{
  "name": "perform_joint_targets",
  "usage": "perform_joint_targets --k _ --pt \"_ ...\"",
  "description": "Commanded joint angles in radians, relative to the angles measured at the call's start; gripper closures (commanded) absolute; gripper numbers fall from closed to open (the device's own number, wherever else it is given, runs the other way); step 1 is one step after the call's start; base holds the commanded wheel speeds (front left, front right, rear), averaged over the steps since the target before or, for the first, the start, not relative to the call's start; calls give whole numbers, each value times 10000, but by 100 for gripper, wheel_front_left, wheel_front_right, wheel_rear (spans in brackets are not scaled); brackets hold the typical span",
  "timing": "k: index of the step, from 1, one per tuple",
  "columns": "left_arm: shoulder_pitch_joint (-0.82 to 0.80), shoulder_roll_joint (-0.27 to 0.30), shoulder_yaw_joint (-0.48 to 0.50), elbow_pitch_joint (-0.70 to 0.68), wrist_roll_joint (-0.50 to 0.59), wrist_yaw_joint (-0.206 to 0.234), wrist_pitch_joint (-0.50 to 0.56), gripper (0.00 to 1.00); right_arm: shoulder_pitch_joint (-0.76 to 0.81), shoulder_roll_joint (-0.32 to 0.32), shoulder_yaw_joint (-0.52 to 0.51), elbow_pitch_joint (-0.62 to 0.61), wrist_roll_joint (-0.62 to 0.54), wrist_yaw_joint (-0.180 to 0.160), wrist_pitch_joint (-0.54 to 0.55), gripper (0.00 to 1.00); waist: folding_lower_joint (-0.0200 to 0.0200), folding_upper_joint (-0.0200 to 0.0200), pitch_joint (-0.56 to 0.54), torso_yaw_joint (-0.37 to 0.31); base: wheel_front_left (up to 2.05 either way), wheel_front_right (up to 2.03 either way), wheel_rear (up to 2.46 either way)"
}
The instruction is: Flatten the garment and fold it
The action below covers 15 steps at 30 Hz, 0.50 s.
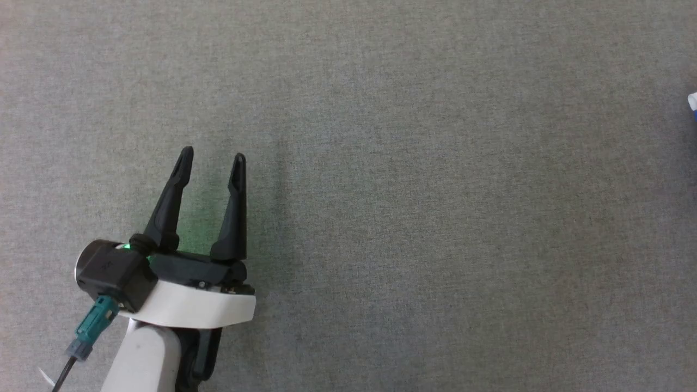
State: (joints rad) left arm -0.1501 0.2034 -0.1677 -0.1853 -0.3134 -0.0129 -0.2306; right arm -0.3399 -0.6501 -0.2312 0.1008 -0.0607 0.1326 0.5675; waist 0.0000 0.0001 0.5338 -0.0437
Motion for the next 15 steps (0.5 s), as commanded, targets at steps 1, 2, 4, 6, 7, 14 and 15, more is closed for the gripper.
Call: perform_joint_targets --k 1,2,4,6,7,14,15 --pt "-117 15 -22 -89 -12 -97 -89 0 7 66 -76 4 -77 -19 -93 100 0 -1 12 2 0 0 0" --pt "-117 -12 -34 -115 -50 -133 -114 0 7 103 -111 19 -93 -19 -112 100 0 -1 25 4 0 0 0" --pt "-115 -25 -45 -123 -70 -155 -130 0 -4 156 -150 28 -102 -19 -129 100 0 -1 36 8 0 0 0" --pt "-106 -40 -107 -102 -154 -240 -128 0 -27 250 -178 26 -155 -19 -150 84 0 -1 50 9 0 0 0" --pt "-112 -12 -133 -97 -164 -284 -129 0 -42 291 -187 19 -187 -19 -154 66 0 -1 49 12 0 0 0" --pt "-107 -99 -75 67 -132 -84 -170 0 -120 432 -181 -110 -389 -19 -175 0 0 -1 -103 21 0 0 0" --pt "-96 -107 -60 99 -139 -65 -177 0 -111 444 -180 -125 -399 -19 -165 0 0 -1 -154 23 0 0 0"
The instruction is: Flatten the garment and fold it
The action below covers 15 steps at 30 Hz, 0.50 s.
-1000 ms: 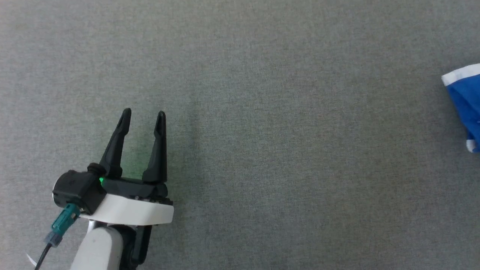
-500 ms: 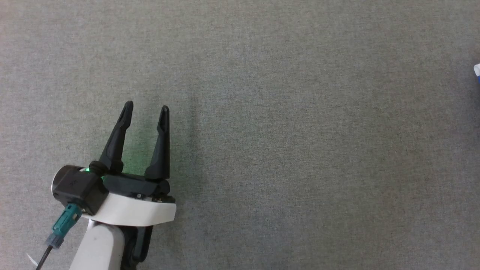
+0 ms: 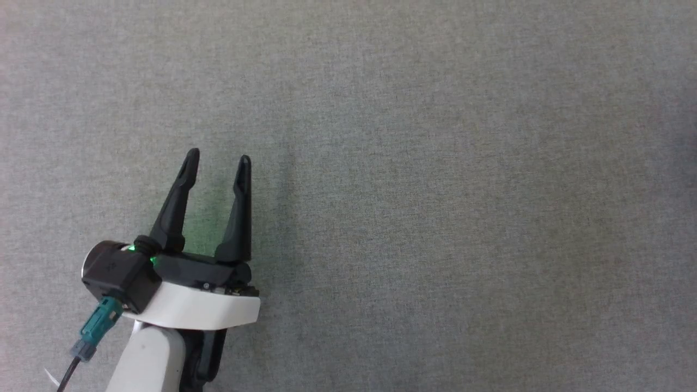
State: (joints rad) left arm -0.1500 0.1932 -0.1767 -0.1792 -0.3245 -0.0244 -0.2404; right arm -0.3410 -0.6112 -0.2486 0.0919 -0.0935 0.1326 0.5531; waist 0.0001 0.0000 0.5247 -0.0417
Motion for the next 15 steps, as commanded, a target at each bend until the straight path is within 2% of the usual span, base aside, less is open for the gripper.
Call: perform_joint_targets --k 1,9,15 --pt "-87 -15 42 73 -28 72 -86 0 -87 62 -3 -51 -79 -19 -16 0 -1 0 -122 4 0 0 0" --pt "28 -164 75 308 -40 160 -151 0 -2 301 -25 -351 79 -19 -256 0 -1 0 -782 13 0 0 0" --pt "277 -262 164 542 73 275 -189 0 175 1111 -341 -773 316 -19 -928 0 -1 0 -1512 59 0 0 0"
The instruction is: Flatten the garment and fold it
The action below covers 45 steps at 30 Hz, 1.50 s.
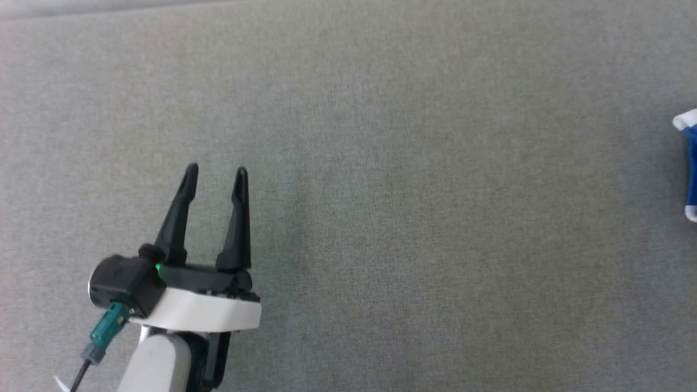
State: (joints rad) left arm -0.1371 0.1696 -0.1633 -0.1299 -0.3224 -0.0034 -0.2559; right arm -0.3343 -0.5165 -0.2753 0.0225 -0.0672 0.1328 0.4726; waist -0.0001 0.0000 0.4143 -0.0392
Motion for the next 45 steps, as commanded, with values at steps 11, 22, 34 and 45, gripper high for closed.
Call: perform_joint_targets --k 11,22,34,45 --pt "1059 -232 229 381 156 307 -55 0 1295 2808 35 -1266 267 -21 -1896 0 1 0 -2085 166 0 0 0" --pt "2036 -319 490 402 349 326 -57 0 2600 4275 968 -1499 414 -21 -3938 0 1 0 -3284 155 0 0 0" --pt "2740 -588 777 635 654 81 -58 0 3883 4657 1585 -824 567 -21 -5438 0 1 0 -3798 268 0 0 0" --pt "2822 -943 970 1178 879 -260 -58 0 3849 4661 1769 609 568 -21 -6619 0 1 0 -3973 434 0 0 0"
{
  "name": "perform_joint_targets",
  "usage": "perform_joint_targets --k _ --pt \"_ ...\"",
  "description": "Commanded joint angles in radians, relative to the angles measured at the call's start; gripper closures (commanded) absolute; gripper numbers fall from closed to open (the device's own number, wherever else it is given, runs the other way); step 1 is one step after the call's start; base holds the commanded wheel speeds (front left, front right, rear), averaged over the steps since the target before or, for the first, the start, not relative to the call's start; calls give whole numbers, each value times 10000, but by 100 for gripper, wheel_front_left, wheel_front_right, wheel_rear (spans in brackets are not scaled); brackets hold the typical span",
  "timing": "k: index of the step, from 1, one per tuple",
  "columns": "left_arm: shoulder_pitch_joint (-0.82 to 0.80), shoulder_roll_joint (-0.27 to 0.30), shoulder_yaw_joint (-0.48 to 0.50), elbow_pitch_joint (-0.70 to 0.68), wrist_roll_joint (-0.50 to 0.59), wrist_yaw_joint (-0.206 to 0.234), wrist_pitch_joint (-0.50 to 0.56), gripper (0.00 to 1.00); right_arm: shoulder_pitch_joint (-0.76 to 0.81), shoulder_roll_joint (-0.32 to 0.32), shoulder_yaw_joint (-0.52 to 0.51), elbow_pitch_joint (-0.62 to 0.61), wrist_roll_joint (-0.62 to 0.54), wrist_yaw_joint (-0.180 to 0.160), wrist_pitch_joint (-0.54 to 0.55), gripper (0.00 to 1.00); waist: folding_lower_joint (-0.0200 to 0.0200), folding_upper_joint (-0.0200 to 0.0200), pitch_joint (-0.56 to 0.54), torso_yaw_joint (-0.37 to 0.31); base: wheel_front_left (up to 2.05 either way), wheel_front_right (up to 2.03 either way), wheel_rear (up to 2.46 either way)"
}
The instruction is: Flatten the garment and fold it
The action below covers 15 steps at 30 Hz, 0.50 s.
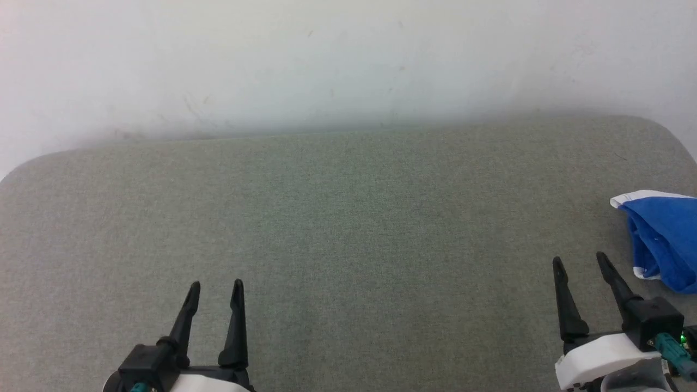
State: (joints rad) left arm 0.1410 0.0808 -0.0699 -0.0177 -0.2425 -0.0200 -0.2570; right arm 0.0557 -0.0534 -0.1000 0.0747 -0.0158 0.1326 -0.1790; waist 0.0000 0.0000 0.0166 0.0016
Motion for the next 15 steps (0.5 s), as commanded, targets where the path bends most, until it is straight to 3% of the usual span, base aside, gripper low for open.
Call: perform_joint_targets --k 1,15 --pt "31 -80 40 88 95 -108 -47 0 -78 30 32 167 69 -19 -148 0 0 0 12 41 0 0 0" --pt "-119 -243 87 341 177 -368 -47 0 -256 31 159 596 198 -19 -365 0 0 0 153 79 0 0 0"
